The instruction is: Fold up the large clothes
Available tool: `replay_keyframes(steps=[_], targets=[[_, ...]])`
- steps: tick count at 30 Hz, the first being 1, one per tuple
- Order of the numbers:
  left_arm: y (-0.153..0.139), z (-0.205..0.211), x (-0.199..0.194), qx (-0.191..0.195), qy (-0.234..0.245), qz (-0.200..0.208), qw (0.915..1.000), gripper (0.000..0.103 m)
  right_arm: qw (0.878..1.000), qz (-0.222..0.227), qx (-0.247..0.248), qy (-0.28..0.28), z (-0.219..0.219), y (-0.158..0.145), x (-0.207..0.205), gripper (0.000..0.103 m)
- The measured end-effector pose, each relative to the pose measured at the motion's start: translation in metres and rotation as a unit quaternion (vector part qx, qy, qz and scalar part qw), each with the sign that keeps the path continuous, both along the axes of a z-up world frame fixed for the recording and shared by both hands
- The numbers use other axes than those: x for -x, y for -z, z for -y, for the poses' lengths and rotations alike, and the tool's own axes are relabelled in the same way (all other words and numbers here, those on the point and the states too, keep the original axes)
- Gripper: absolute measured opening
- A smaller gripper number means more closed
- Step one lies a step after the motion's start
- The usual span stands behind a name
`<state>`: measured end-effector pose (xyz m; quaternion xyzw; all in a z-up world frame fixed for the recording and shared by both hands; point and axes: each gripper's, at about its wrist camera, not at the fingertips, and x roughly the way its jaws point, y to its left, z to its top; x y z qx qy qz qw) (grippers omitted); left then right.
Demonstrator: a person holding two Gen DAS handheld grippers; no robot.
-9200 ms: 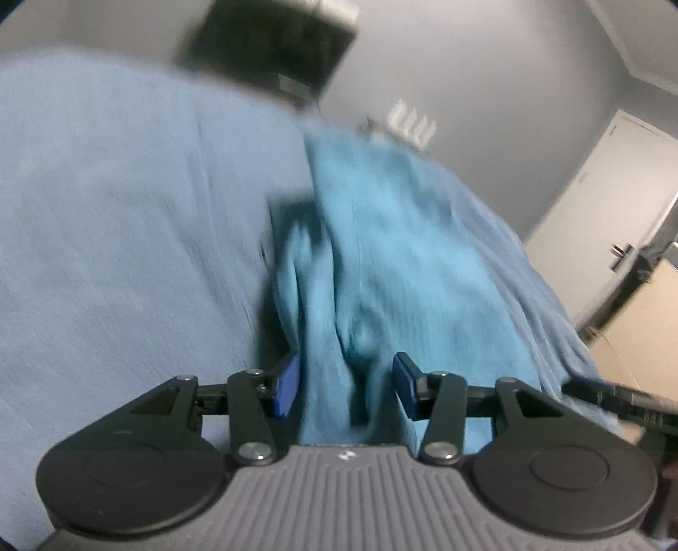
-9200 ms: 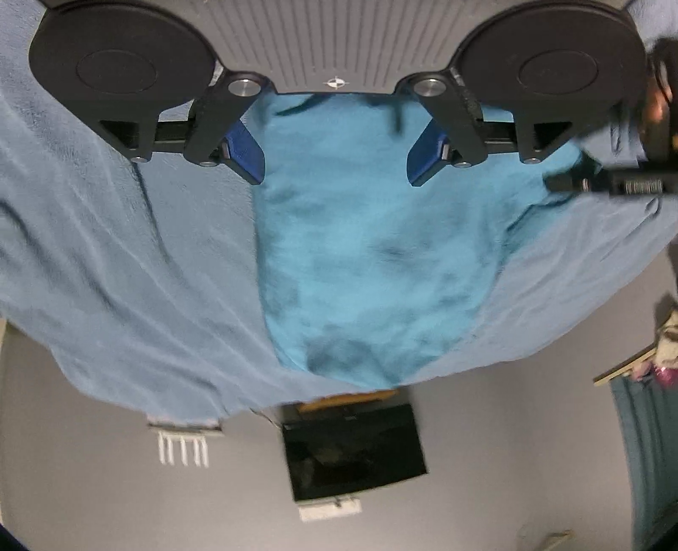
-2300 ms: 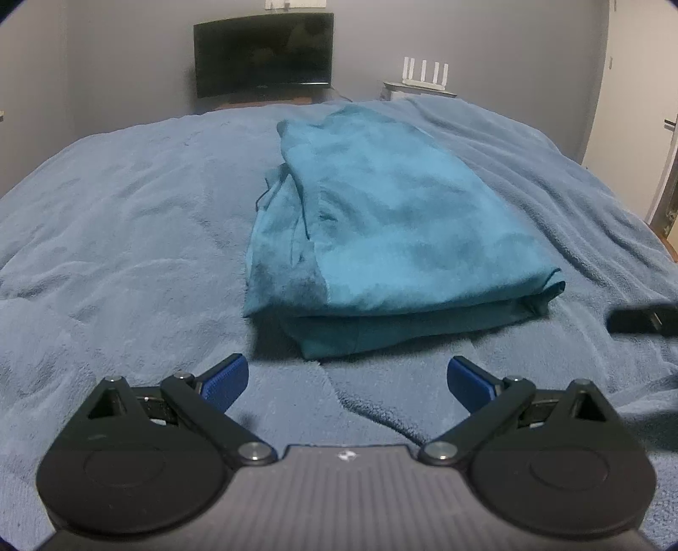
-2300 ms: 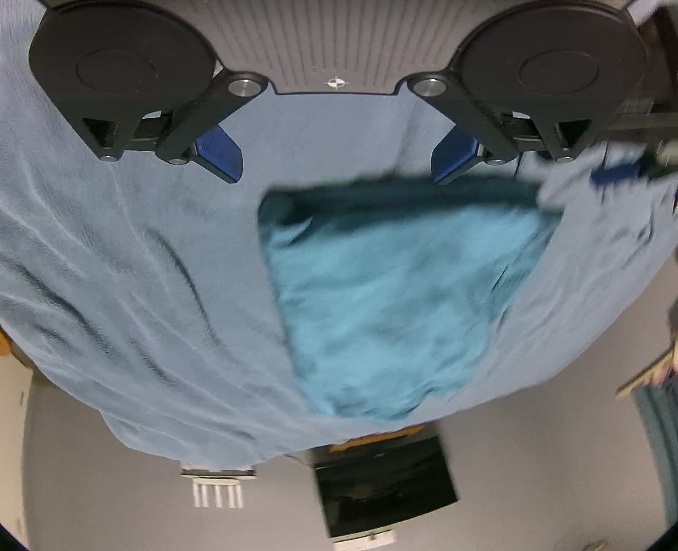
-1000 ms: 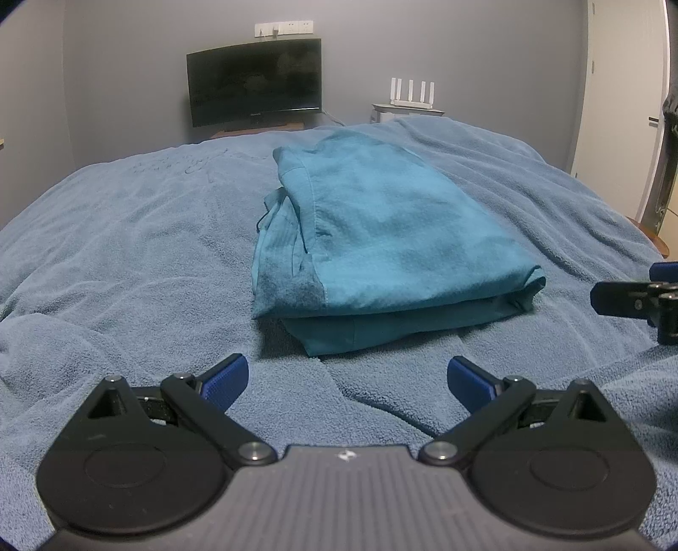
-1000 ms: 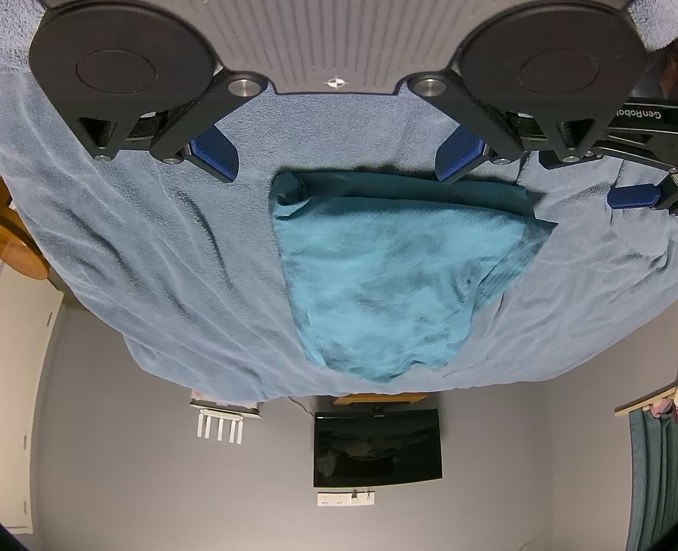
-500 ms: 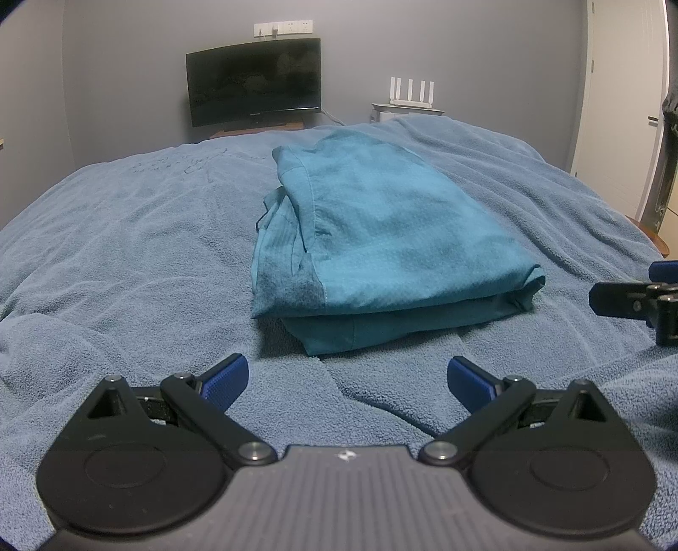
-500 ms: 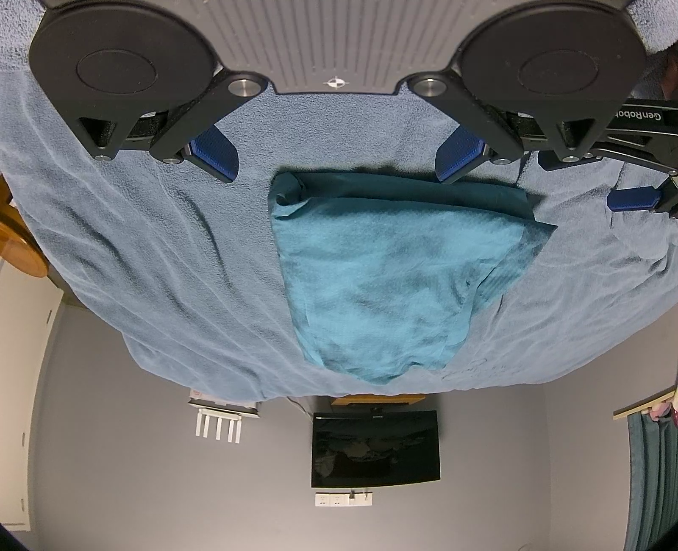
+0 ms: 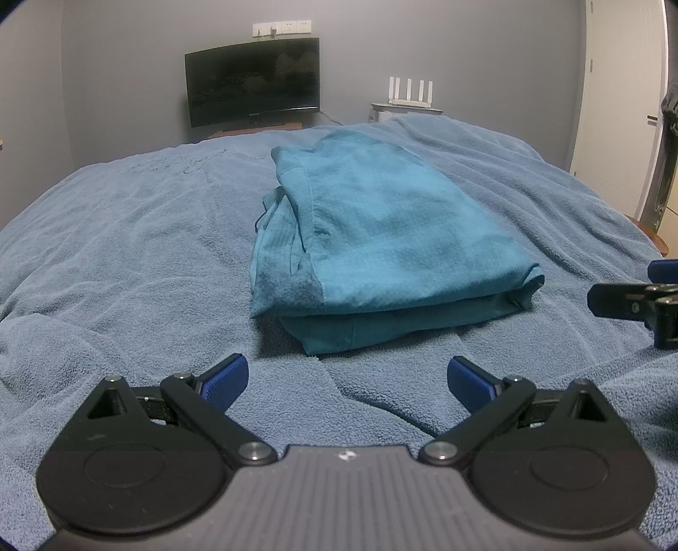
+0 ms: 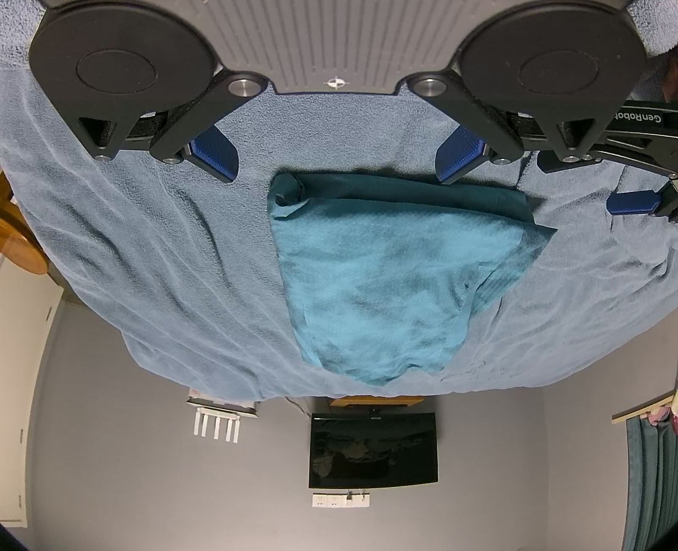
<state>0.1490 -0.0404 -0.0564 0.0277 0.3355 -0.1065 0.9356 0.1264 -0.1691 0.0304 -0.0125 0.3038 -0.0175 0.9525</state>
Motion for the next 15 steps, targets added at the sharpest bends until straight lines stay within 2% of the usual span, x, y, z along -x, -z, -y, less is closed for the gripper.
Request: replay_keyframes(steps=[15], targets=[[0.0015, -0.0036, -0.0007, -0.009, 0.005, -0.004, 0.9999, 0.101, 1.000, -0.001, 0.001, -0.004, 0.0011, 0.0008, -0.0005, 0.101]])
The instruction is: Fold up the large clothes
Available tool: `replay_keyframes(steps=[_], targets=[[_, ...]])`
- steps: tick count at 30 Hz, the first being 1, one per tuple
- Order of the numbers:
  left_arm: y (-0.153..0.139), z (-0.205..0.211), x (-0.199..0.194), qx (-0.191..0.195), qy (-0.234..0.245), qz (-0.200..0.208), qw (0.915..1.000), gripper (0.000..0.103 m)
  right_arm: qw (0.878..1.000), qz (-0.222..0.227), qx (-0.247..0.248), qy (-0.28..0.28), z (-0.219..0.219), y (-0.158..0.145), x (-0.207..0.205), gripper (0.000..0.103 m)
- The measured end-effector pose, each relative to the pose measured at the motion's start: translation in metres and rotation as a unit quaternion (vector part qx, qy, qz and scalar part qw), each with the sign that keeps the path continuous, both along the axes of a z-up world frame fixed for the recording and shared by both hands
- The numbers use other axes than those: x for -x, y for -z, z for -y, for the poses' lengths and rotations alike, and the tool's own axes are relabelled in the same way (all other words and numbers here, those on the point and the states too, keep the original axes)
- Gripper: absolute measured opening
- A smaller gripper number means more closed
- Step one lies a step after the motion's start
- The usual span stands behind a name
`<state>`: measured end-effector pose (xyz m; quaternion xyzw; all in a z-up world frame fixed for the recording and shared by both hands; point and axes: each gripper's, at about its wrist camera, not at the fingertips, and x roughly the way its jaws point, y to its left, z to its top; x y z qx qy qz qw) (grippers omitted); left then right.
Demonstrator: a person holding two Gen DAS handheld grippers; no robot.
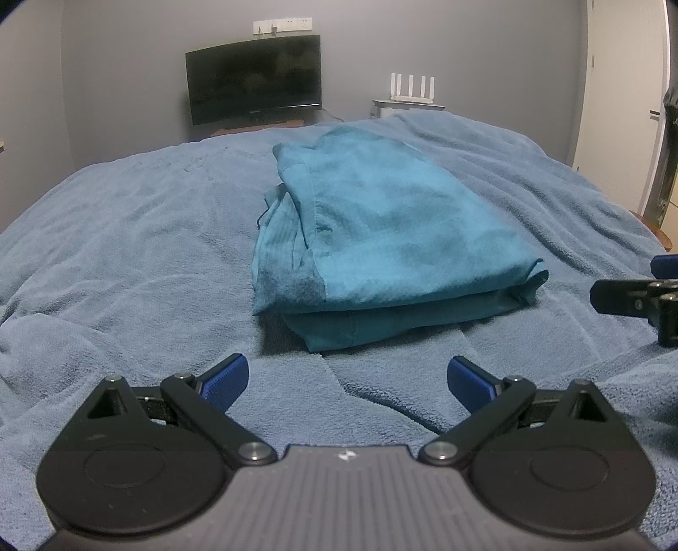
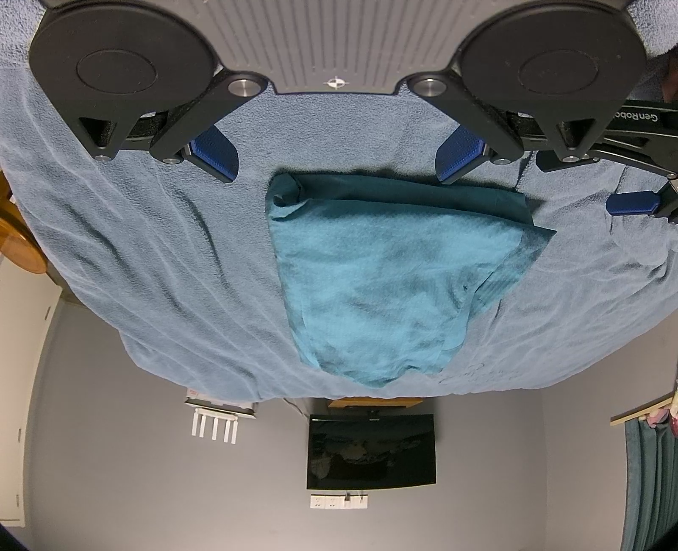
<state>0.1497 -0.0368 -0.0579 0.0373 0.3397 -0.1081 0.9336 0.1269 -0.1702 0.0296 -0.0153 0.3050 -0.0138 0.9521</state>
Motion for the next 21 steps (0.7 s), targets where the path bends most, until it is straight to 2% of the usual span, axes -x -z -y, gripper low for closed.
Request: replay_keyframes(steps=[10, 14, 18, 21], targets=[[0.002, 0.001, -0.002, -0.015, 0.000, 0.002, 0.9999, 0.101, 1.000, -0.003, 0.002, -0.004, 0.001, 0.001, -0.001, 0.101], [0.001, 0.003, 0.000, -0.020, 0.003, 0.015, 0.9997, 0.101, 1.000, -0.002, 0.004, -0.008, 0.002, 0.000, -0.001, 0.101], [-0.004, 0.002, 0.007, -0.007, 0.015, 0.052, 0.9985, 0.101, 1.000, -0.001, -0.002, -0.011, 0.006, -0.001, -0.002, 0.101], [-0.002, 0.005, 0.002, -0.013, 0.022, 0.042, 0.9988, 0.101, 1.000, -0.006, -0.008, -0.009, 0.010, 0.001, -0.005, 0.101]])
